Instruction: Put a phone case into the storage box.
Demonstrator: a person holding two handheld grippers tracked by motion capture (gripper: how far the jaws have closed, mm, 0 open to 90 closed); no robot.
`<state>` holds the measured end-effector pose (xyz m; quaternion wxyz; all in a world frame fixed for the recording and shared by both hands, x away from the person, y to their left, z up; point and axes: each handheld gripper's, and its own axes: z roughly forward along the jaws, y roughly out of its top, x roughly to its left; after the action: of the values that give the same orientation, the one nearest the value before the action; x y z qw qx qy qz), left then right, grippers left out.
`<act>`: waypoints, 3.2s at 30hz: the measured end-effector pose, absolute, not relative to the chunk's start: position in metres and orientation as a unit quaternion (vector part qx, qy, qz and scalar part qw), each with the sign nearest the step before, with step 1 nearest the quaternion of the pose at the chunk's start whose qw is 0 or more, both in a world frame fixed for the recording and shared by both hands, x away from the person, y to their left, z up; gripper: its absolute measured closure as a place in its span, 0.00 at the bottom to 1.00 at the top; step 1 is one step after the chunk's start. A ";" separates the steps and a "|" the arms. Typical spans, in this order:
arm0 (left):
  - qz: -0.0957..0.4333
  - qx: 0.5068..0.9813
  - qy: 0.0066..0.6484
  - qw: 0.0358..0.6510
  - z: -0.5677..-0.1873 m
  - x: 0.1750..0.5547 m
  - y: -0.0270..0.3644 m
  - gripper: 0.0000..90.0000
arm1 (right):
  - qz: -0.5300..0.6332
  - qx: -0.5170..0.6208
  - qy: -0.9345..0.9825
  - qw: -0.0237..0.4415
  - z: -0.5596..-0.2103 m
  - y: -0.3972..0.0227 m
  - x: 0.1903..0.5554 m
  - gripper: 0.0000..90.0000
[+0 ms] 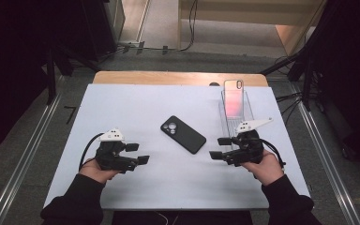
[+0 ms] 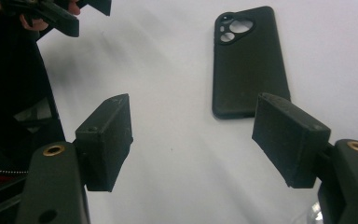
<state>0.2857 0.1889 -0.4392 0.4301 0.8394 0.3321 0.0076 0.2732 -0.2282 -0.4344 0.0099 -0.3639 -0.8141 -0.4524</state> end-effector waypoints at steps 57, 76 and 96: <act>0.018 0.835 0.342 0.430 -0.441 0.284 0.193 0.34 | -0.433 -0.375 -0.819 -0.015 -0.433 -0.170 0.326 0.27; 0.015 0.835 0.342 0.432 -0.441 0.284 0.194 0.34 | -0.417 -0.376 -0.827 -0.028 -0.449 -0.128 0.363 0.26; 0.015 0.836 0.341 0.429 -0.442 0.285 0.194 0.34 | -0.409 -0.378 -0.830 -0.030 -0.468 -0.114 0.393 0.00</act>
<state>0.2847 0.1940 -0.4424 0.4291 0.8365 0.3406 0.0147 0.3929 -0.1145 -0.4685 -0.0300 -0.3777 -0.8299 -0.4094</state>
